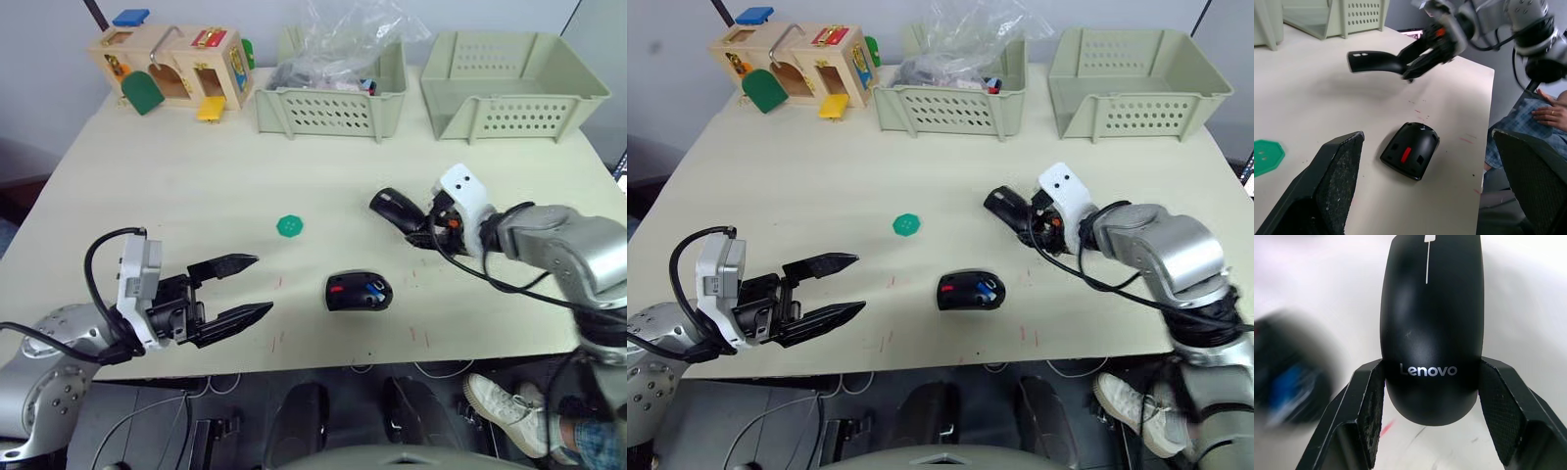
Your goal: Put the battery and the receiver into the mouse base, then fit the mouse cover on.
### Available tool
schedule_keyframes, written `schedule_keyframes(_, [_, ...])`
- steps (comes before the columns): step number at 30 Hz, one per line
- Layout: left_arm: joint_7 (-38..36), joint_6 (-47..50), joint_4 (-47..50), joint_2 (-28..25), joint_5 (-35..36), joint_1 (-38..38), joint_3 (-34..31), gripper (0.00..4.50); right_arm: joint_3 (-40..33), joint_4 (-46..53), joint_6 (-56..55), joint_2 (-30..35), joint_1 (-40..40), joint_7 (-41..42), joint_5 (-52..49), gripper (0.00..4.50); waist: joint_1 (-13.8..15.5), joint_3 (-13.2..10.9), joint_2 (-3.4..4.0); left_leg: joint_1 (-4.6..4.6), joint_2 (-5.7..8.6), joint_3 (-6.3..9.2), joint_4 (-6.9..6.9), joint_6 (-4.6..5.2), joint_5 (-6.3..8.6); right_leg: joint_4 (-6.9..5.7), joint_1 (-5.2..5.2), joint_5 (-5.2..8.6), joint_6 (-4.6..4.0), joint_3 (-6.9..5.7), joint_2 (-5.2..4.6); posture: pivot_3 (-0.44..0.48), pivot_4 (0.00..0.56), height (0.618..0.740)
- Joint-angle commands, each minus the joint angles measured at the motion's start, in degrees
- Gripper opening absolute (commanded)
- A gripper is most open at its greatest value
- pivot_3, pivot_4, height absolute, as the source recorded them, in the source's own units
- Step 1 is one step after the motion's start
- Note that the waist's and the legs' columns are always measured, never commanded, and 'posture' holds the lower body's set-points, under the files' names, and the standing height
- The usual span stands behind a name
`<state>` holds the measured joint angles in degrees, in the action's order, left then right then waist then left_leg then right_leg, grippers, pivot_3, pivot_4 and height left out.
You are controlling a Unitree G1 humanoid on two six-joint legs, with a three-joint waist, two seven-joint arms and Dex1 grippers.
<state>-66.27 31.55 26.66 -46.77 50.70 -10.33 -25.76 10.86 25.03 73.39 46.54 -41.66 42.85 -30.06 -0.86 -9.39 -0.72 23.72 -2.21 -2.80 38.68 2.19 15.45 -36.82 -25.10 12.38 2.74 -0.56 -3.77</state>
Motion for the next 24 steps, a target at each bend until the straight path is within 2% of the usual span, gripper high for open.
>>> schedule_keyframes(1, [-3.1, -1.4, -1.0, -1.7, -0.3, 0.5, -0.6, 4.50, 2.2, 3.8, -5.0, 6.3, -4.8, 11.2, -2.7, 2.27, -0.1, 0.0, -0.03, 0.00, -0.01, 0.02, 0.00, 0.00, 0.00, 0.00, 0.00, 0.00, 0.00, -0.01, 0.01, 0.000, 0.150, 0.740])
schedule_keyframes(4, [-6.1, -1.7, -3.0, -3.3, -0.4, 1.1, -0.8, 4.50, 6.2, 4.1, -6.9, 10.1, -9.3, 18.2, -2.9, 2.27, -0.2, 0.0, -0.06, -0.04, -0.07, 0.02, 0.00, 0.00, 0.00, -0.01, 0.00, 0.01, -0.01, -0.01, 0.09, 0.000, 0.150, 0.740])
schedule_keyframes(8, [-9.2, -2.8, -5.1, -4.7, -1.3, 1.4, -0.7, 4.50, 11.3, 3.9, -9.4, 11.8, -14.0, 24.1, -1.1, 2.27, -0.1, 0.0, -0.03, -0.02, -0.08, -0.01, 0.06, -0.01, 0.00, -0.04, -0.01, -0.01, -0.02, 0.01, 0.07, 0.000, 0.150, 0.740])
schedule_keyframes(15, [-12.5, -3.8, -7.1, -5.7, -2.3, 2.1, -0.4, 4.50, 19.7, 0.8, -4.4, 7.1, -22.6, 25.5, 0.9, 2.27, 0.0, 0.0, -0.04, 0.02, -0.10, -0.02, 0.20, -0.01, 0.00, -0.05, -0.02, -0.04, -0.09, -0.01, 0.06, 0.000, 0.150, 0.740])
schedule_keyframes(24, [-13.0, -4.4, -7.8, -5.7, -3.2, 1.6, -1.2, 4.50, 26.5, -2.3, -6.1, 2.8, -23.1, 24.2, 6.2, 2.27, -0.1, 0.0, -0.04, 0.05, -0.08, -0.05, 0.24, -0.01, 0.00, -0.08, -0.03, -0.06, -0.08, -0.01, 0.02, 0.000, 0.150, 0.740])
